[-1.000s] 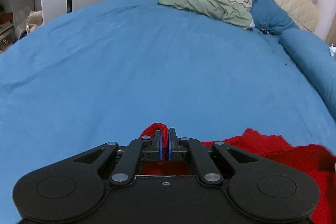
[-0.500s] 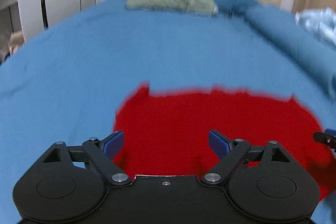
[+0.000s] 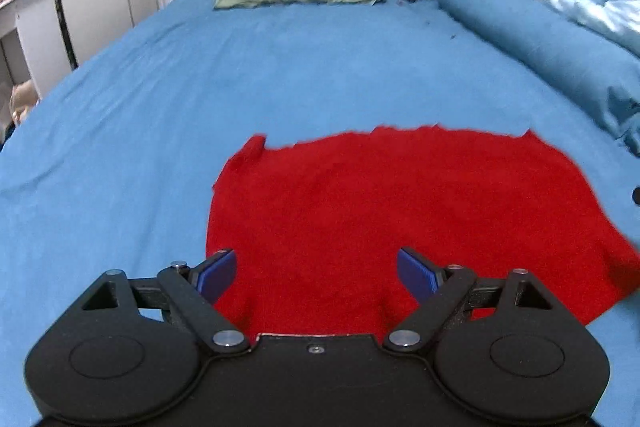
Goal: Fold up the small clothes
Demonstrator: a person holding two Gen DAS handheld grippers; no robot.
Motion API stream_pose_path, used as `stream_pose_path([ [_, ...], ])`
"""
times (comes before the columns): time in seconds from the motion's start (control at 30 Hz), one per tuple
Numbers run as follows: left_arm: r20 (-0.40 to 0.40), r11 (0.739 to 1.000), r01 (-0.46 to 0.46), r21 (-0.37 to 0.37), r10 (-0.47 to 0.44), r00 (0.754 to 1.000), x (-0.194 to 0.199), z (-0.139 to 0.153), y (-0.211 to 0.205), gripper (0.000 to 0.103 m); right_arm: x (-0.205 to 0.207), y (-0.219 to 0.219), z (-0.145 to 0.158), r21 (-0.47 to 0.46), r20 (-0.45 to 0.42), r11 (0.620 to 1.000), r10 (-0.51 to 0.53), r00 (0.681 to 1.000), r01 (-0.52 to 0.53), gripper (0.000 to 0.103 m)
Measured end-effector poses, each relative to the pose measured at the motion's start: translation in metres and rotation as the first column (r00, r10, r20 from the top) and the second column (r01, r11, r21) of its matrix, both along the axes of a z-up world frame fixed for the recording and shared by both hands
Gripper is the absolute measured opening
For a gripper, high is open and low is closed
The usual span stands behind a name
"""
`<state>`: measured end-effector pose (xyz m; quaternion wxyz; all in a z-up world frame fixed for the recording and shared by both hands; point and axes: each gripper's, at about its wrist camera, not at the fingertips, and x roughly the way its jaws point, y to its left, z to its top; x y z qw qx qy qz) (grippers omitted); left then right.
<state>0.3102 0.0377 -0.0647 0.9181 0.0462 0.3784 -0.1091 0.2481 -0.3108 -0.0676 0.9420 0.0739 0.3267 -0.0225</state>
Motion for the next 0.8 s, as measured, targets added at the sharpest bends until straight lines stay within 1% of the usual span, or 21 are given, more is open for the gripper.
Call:
stream_pose_path([
  [0.07, 0.003, 1.000, 0.012, -0.007, -0.012, 1.000, -0.002, 0.012, -0.013, 0.091, -0.014, -0.007, 0.010, 0.017, -0.021, 1.000, 0.021, 1.000, -0.020, 0.103],
  [0.13, 0.007, 0.999, 0.027, -0.023, -0.027, 1.000, -0.002, 0.017, -0.022, 0.092, -0.021, -0.010, 0.015, 0.023, -0.032, 1.000, 0.021, 0.999, -0.020, 0.103],
  [0.23, 0.014, 0.997, 0.062, -0.047, -0.061, 0.998, -0.002, 0.019, -0.048, 0.094, -0.024, -0.006, 0.014, 0.016, -0.022, 1.000, 0.007, 1.000, -0.007, 0.103],
  [0.27, 0.015, 0.997, 0.071, -0.044, -0.070, 0.997, -0.003, 0.017, -0.056, 0.094, -0.027, -0.006, 0.010, 0.018, -0.022, 1.000, -0.008, 1.000, 0.008, 0.103],
  [0.33, 0.003, 0.996, 0.088, -0.035, -0.087, 0.996, -0.002, 0.012, -0.073, 0.094, -0.017, 0.000, -0.004, 0.020, -0.026, 0.999, -0.041, 0.999, 0.042, 0.103],
  [0.43, -0.029, 0.991, 0.108, -0.078, -0.111, 0.993, 0.003, 0.004, -0.091, 0.094, -0.014, 0.001, -0.024, 0.016, -0.038, 0.996, -0.083, 0.996, 0.083, 0.103],
  [0.47, -0.039, 0.990, 0.114, -0.081, -0.117, 0.992, 0.006, 0.000, -0.099, 0.094, -0.014, 0.001, -0.030, 0.018, -0.037, 0.996, -0.087, 0.996, 0.087, 0.103],
  [0.57, -0.056, 0.989, 0.137, -0.048, -0.139, 0.989, 0.016, -0.014, -0.120, 0.094, -0.014, 0.002, -0.047, 0.012, -0.036, 0.995, -0.098, 0.995, 0.099, 0.102],
  [0.67, -0.093, 0.986, 0.162, -0.026, -0.164, 0.982, 0.020, -0.030, -0.134, 0.094, -0.016, 0.004, -0.062, -0.024, -0.032, 0.994, -0.111, 0.993, 0.110, 0.102],
  [0.77, -0.116, 0.987, 0.159, -0.004, -0.159, 0.980, 0.023, -0.045, -0.142, 0.093, -0.015, 0.008, -0.071, -0.088, 0.001, 0.993, -0.075, 0.997, 0.074, 0.102],
  [0.8, -0.125, 0.987, 0.159, -0.007, -0.158, 0.979, 0.025, -0.049, -0.144, 0.094, -0.011, 0.009, -0.074, -0.100, -0.004, 0.994, -0.051, 0.999, 0.050, 0.099],
])
